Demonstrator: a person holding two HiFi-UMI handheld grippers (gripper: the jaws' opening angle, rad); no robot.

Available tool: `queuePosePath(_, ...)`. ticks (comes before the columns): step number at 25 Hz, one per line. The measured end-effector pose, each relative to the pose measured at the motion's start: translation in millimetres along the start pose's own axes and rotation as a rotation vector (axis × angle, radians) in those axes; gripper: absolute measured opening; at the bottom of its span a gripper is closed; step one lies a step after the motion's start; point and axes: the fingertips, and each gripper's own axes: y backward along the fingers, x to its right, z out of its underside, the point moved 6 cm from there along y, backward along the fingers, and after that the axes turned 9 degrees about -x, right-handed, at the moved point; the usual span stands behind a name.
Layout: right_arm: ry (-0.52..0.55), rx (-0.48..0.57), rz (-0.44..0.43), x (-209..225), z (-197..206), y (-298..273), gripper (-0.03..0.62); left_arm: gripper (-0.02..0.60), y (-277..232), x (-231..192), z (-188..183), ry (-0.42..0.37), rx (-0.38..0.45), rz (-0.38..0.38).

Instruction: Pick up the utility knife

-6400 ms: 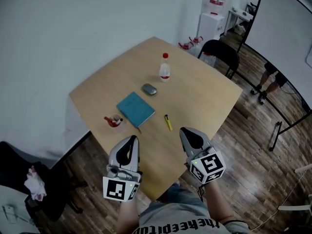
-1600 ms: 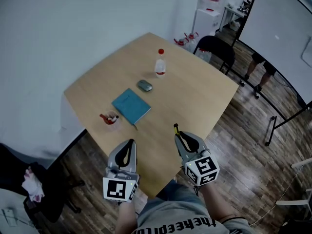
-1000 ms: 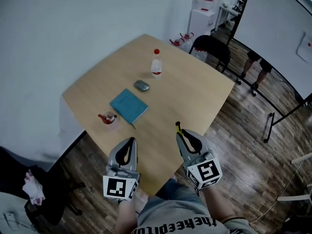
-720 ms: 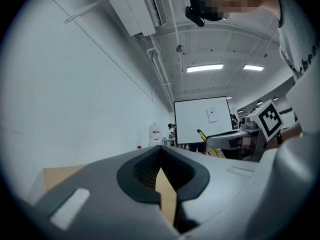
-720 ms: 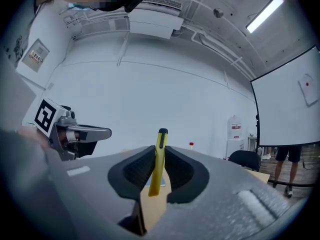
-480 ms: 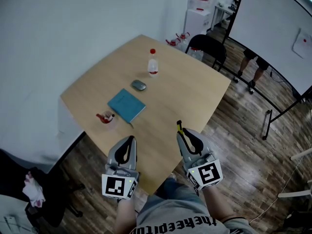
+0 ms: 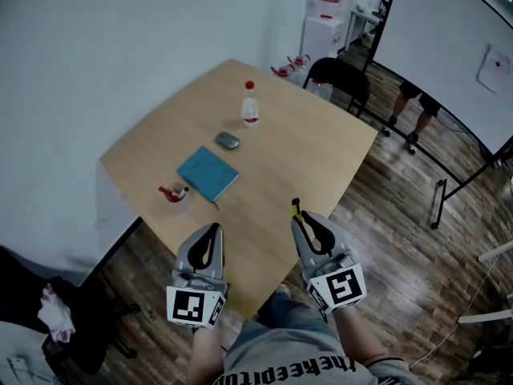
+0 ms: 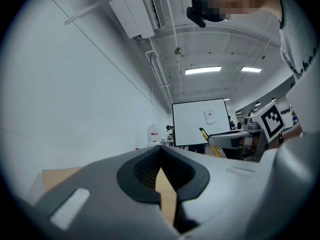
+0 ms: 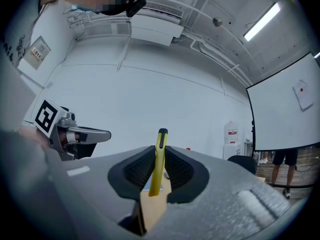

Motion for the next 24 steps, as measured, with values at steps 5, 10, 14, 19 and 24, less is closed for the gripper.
queuePosePath(5,-0.003,0.005,0.007,-1.5,0.5,3.0,0.060,-0.002,3.0,0.6,-0.4,-0.002,0.002,0.001)
queuePosePath(10,0.004,0.002,0.015,-4.1,-1.8,7.5,0.060,-0.002,7.9,2.3,-1.4,-0.001,0.005,-0.001)
queuePosePath(14,0.006,-0.003,0.021,-7.3,-2.7,9.0,0.060,-0.002,11.0,0.7,-0.3,0.002,0.005,-0.002)
queuePosePath(19,0.000,0.002,0.022,-12.3,-1.7,12.7,0.060,-0.001,16.8,0.3,2.8,0.013,-0.003,-0.006)
queuePosePath(24,0.001,-0.002,0.031,-15.5,-0.8,15.8,0.060,-0.002,20.8,0.4,4.5,0.014,-0.003,-0.005)
